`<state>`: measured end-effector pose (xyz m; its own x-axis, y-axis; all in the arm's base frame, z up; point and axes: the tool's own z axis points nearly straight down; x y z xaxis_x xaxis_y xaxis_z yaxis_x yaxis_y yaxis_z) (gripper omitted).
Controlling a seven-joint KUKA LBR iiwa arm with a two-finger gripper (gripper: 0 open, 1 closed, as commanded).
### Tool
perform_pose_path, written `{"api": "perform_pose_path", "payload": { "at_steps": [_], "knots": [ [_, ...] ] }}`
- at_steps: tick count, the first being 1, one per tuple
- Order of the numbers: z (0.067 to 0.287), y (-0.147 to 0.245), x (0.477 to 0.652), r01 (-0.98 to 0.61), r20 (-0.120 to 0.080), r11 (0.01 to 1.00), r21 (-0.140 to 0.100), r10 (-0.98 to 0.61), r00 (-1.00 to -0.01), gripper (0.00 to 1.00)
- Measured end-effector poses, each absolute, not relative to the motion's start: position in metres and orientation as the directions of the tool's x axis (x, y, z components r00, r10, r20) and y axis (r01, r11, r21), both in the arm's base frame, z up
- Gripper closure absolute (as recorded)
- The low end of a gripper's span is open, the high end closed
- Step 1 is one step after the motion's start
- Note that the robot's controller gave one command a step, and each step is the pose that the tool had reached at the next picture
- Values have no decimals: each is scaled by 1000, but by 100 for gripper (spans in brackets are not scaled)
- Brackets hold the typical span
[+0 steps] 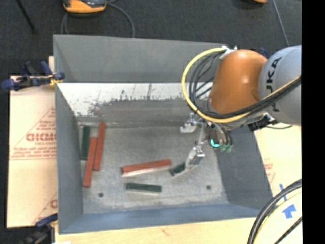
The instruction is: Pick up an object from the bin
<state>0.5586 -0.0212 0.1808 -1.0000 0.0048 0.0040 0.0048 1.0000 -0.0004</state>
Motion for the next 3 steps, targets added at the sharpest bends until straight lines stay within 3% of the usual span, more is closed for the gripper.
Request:
{"api": "perform_pose_path", "payload": {
  "at_steps": [1, 2, 3],
  "knots": [
    [184, -21, 559, 5, 0, 1000, -1, 5, -1000, 0],
    [161, -22, 565, -88, -11, 996, -2, -88, -996, 0],
    [80, -23, 558, -369, 0, 929, -3, -369, -929, 100]
  ]
}}
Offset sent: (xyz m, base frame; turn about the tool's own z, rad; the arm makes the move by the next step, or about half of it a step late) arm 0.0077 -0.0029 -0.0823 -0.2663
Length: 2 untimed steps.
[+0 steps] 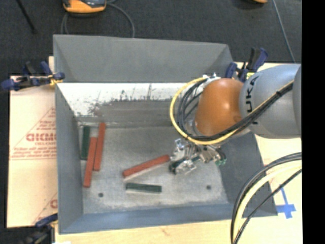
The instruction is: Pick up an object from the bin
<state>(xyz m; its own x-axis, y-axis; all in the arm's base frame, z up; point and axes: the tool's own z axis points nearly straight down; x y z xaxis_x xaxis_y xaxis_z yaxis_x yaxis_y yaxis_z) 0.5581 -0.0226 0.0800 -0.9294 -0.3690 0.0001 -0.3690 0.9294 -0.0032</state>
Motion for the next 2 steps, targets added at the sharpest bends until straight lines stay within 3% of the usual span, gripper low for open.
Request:
{"api": "perform_pose_path", "payload": {
  "at_steps": [1, 2],
  "knots": [
    [80, -23, 558, -369, 0, 929, -3, -369, -929, 100],
    [223, -27, 595, -653, -2, 757, -2, -653, -757, 100]
  ]
}}
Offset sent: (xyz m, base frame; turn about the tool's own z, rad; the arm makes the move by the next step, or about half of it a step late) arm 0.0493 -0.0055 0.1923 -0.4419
